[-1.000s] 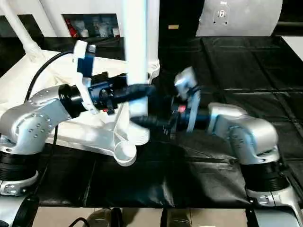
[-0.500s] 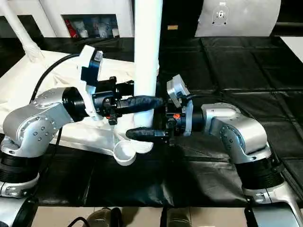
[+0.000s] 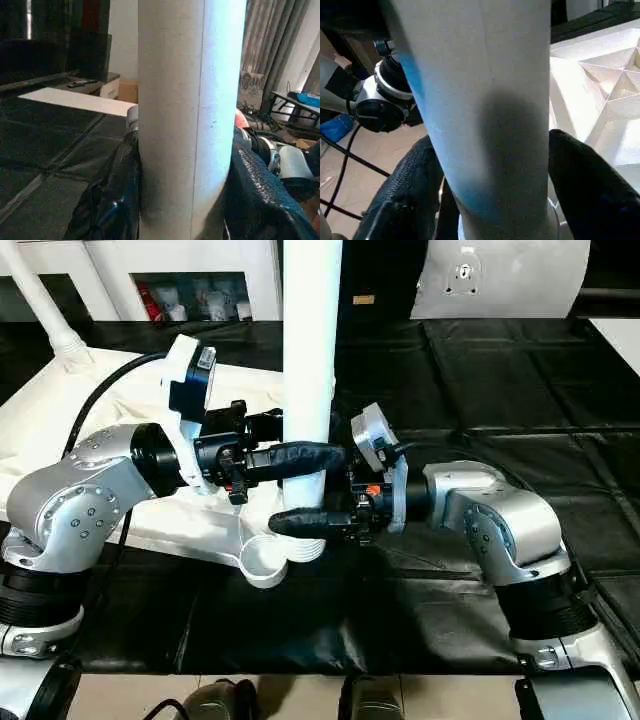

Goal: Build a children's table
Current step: Pick table leg

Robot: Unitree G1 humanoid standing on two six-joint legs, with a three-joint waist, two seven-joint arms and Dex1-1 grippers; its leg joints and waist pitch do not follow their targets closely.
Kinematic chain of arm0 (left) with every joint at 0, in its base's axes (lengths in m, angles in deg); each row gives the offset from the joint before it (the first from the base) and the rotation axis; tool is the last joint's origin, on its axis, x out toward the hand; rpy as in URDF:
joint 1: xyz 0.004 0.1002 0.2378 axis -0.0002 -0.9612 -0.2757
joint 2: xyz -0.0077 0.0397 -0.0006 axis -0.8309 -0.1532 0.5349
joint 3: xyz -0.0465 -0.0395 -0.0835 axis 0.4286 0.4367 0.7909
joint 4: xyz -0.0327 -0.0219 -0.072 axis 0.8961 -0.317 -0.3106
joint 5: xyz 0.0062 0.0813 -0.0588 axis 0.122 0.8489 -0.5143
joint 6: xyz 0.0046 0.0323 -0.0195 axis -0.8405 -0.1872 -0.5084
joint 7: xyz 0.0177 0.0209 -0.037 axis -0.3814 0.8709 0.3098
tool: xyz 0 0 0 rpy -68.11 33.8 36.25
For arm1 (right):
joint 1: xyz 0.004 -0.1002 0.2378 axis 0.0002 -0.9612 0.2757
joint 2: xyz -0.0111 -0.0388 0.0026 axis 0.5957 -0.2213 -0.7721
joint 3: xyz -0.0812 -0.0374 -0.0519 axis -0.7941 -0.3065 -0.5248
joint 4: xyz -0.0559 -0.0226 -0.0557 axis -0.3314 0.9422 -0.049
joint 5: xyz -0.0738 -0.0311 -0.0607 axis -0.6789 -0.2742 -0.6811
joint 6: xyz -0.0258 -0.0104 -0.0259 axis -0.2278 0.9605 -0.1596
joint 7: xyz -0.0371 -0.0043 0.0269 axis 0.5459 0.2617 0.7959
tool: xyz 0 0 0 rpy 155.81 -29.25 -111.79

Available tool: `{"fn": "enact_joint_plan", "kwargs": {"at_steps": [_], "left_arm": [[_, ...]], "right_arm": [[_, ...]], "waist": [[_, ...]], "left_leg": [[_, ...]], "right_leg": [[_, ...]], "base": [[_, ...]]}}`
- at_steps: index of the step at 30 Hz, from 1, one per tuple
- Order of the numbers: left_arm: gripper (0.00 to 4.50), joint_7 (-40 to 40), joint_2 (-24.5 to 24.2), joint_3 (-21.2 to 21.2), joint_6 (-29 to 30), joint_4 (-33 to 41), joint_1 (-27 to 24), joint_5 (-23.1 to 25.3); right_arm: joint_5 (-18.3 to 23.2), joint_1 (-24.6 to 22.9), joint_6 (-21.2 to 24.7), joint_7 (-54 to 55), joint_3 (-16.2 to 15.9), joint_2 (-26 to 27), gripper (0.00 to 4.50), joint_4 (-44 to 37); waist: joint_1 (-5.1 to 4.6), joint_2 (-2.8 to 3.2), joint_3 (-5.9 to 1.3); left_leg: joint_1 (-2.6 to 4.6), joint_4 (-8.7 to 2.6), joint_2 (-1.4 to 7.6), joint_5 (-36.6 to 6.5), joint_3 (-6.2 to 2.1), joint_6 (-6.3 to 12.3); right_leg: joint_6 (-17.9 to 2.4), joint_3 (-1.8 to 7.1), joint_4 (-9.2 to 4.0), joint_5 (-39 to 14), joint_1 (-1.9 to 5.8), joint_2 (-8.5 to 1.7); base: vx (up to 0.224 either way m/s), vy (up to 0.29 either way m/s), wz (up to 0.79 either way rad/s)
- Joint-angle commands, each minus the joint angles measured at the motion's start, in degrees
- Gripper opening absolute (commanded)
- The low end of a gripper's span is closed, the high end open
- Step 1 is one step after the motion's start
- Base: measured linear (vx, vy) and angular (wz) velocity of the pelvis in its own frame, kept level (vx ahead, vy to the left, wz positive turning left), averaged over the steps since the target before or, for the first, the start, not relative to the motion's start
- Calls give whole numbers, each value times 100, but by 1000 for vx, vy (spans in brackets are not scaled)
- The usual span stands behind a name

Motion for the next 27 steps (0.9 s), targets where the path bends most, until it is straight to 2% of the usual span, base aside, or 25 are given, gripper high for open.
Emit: {"fn": "enact_joint_plan", "kwargs": {"at_steps": [1, 10, 18, 21, 22, 24, 27], "left_arm": [[186, -55, -21, -50, -58, 119, 31, 33], [186, -52, -32, -116, -67, 175, -11, 44], [186, -10, -44, -156, -72, 172, -8, 105], [186, 87, -84, -200, 93, 160, 7, 119], [221, 121, -75, -185, 162, 168, 0, 73], [256, 209, -26, -129, 235, 163, -7, 3], [266, 238, -17, -94, 261, 193, -34, -40]], "right_arm": [[74, 54, 58, -78, -62, 15, 278, -38], [67, 49, 87, -94, -22, 72, 211, -25], [29, 13, 87, -95, -38, 86, 205, -56], [7, -20, 70, -77, -42, 106, 204, -67], [-6, -41, 61, -63, -45, 117, 204, -75], [-32, -60, 38, -37, -45, 136, 204, -68], [-47, -84, 25, 0, -27, 158, 201, -62]], "waist": [[1, -148, -560], [7, -149, -569], [6, -147, -577], [8, -145, -575], [7, -146, -577], [10, -134, -584], [9, -138, -581]], "left_leg": [[99, -347, 194, -540, -42, 549], [89, -340, 193, -500, -41, 574], [90, -341, 194, -497, -46, 554], [93, -338, 193, -483, -42, 569], [90, -337, 193, -480, -41, 570], [89, -334, 193, -470, -44, 560], [92, -332, 188, -496, -41, 561]], "right_leg": [[-1049, 246, -395, -1968, 418, -359], [-1090, 247, -381, -1866, 427, -361], [-1068, 243, -378, -1899, 433, -359], [-1083, 245, -378, -1868, 426, -359], [-1084, 246, -378, -1865, 428, -359], [-1105, 242, -373, -1828, 430, -357], [-1074, 240, -389, -1916, 427, -359]], "base": [[0, 0, 0], [0, 0, 0], [0, 0, 0], [0, 0, 0], [0, 0, 0], [0, 0, 0], [0, 0, 0]]}}
